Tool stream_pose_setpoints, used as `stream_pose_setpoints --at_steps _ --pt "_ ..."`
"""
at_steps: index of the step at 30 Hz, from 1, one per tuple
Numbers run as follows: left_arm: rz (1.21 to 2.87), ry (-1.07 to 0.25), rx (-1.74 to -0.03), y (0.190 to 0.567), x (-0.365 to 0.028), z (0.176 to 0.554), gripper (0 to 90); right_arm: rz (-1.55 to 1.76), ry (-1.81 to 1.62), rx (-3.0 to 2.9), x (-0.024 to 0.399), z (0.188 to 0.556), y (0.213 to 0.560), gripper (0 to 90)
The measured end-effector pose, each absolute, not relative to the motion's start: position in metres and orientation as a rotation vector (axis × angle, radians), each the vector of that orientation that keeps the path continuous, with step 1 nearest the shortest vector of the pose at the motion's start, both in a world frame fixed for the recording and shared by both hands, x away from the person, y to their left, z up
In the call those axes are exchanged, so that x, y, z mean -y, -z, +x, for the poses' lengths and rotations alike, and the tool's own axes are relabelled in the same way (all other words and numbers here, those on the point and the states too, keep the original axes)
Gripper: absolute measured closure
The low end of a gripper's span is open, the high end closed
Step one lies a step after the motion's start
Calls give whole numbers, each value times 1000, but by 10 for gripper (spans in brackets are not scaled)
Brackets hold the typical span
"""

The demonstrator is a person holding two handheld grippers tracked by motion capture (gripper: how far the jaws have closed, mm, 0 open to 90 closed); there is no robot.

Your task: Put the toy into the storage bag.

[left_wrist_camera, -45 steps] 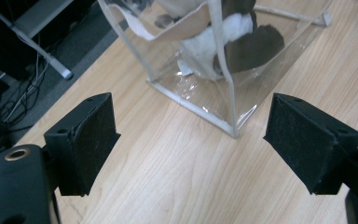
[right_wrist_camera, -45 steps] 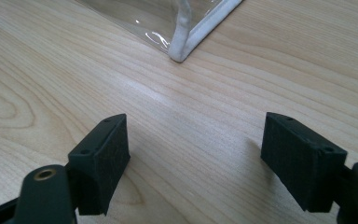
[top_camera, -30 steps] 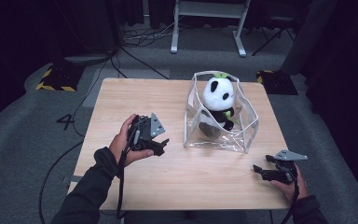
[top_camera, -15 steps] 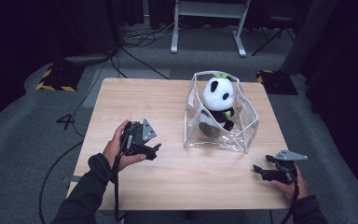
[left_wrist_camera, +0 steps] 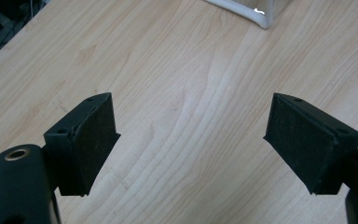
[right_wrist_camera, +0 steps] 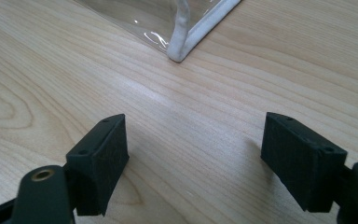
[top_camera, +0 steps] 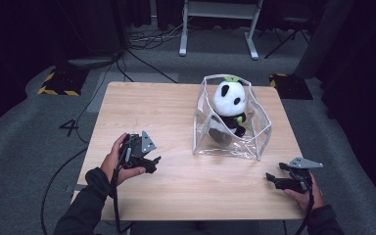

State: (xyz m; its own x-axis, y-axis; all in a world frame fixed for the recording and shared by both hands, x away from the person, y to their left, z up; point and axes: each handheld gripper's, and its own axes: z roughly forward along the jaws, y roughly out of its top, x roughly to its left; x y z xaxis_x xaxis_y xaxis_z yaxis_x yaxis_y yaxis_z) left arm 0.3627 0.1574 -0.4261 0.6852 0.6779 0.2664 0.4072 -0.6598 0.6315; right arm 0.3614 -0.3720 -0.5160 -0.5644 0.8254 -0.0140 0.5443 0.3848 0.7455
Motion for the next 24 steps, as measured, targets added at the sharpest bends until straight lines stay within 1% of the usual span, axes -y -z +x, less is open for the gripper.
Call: stream_pose_setpoints --at_steps 24 --pt "2393 -628 -899 459 -175 362 164 1186 -1004 -2264 372 361 516 228"
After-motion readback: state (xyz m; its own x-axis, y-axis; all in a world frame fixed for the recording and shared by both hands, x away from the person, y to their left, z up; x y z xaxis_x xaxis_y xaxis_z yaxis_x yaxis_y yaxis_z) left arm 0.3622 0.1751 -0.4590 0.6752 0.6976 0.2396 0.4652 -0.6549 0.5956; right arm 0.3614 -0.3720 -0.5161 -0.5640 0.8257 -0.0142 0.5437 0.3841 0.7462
